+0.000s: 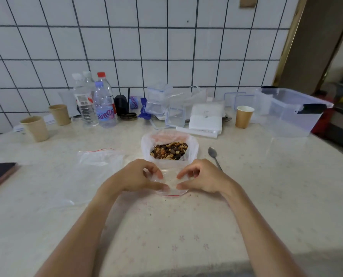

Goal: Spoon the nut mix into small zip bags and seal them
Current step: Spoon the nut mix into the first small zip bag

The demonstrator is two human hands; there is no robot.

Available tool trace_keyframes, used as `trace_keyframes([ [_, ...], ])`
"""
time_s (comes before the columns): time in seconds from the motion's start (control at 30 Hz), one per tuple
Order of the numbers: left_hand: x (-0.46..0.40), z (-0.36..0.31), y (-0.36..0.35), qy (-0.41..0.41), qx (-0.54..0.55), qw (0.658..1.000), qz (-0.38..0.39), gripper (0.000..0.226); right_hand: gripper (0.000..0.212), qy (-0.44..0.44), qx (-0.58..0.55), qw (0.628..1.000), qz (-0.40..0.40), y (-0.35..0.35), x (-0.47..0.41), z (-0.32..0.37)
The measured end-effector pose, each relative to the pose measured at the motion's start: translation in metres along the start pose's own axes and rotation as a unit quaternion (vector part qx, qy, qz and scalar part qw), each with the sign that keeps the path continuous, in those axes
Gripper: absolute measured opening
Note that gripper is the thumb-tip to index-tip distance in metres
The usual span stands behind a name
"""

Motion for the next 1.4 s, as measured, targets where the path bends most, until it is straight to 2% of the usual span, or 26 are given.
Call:
trace_keyframes([
  [0.07,0.004,0.002,0.003,0.018,0.104,0.993,-0.044,0.048,0.019,0.019,-0.096,0.994,-0.049,0.002,0.002,0.004],
  [0.13,0.004,0.002,0.008,0.03,0.162,0.98,-0.115,0.06,0.013,0.028,-0.213,0.964,-0.156,0.01,-0.002,0.006],
  [0.17,0.005,0.001,0.009,0.032,0.177,0.973,-0.142,0.064,0.011,0.03,-0.227,0.947,-0.224,0.016,0.0,0.005],
  [0.23,0.005,-0.001,0.009,0.039,0.179,0.963,-0.199,0.061,0.009,0.005,-0.153,0.934,-0.323,0.024,0.003,-0.001],
  [0.27,0.004,-0.002,0.01,0.043,0.168,0.957,-0.23,0.056,0.012,-0.026,-0.069,0.938,-0.34,0.027,0.005,-0.006],
  [0.33,0.002,0.001,0.012,0.054,0.146,0.947,-0.281,0.046,0.027,-0.12,0.127,0.933,-0.315,0.027,0.01,-0.018],
  [0.4,0.0,0.006,0.013,0.07,0.133,0.938,-0.313,0.039,0.034,-0.172,0.238,0.911,-0.29,0.027,0.011,-0.025],
  [0.53,-0.005,0.014,0.011,0.081,0.109,0.93,-0.341,0.028,0.022,-0.187,0.265,0.894,-0.307,0.03,0.004,-0.025],
  [0.73,-0.007,0.013,0.009,0.074,0.117,0.926,-0.352,0.022,0.026,-0.187,0.281,0.894,-0.296,0.03,0.004,-0.025],
  [0.83,-0.008,0.011,0.007,0.079,0.14,0.917,-0.366,0.018,0.021,-0.165,0.209,0.91,-0.318,0.035,0.006,-0.027],
  [0.93,-0.011,0.011,0.006,0.095,0.189,0.9,-0.381,0.023,0.014,-0.115,0.016,0.93,-0.349,0.037,0.004,-0.027],
  [1.0,-0.015,0.011,0.008,0.105,0.214,0.894,-0.38,0.032,0.013,-0.046,-0.127,0.925,-0.355,0.035,0.001,-0.022],
  [1.07,-0.023,0.01,0.011,0.12,0.237,0.893,-0.362,0.046,0.014,0.003,-0.197,0.915,-0.351,0.033,0.0,-0.017],
  [1.17,-0.039,0.008,0.013,0.153,0.27,0.905,-0.292,0.07,0.012,0.03,-0.235,0.911,-0.337,0.03,-0.003,-0.014],
  [1.23,-0.048,0.008,0.01,0.153,0.268,0.917,-0.255,0.076,0.011,0.031,-0.253,0.91,-0.327,0.028,-0.006,-0.014],
  [1.4,-0.063,0.012,-0.001,0.14,0.194,0.94,-0.244,0.057,0.017,0.072,-0.273,0.902,-0.326,0.029,-0.007,-0.006],
])
Point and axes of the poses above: each hand's wrist, its own x-axis away from the middle knuckle, its own y-axis out of the back of the hand, z = x × y, the point moved 3 cm from there along -x, towards the middle knuckle, and after that the axes turned 8 degrees about -x, right-handed, at the moved point
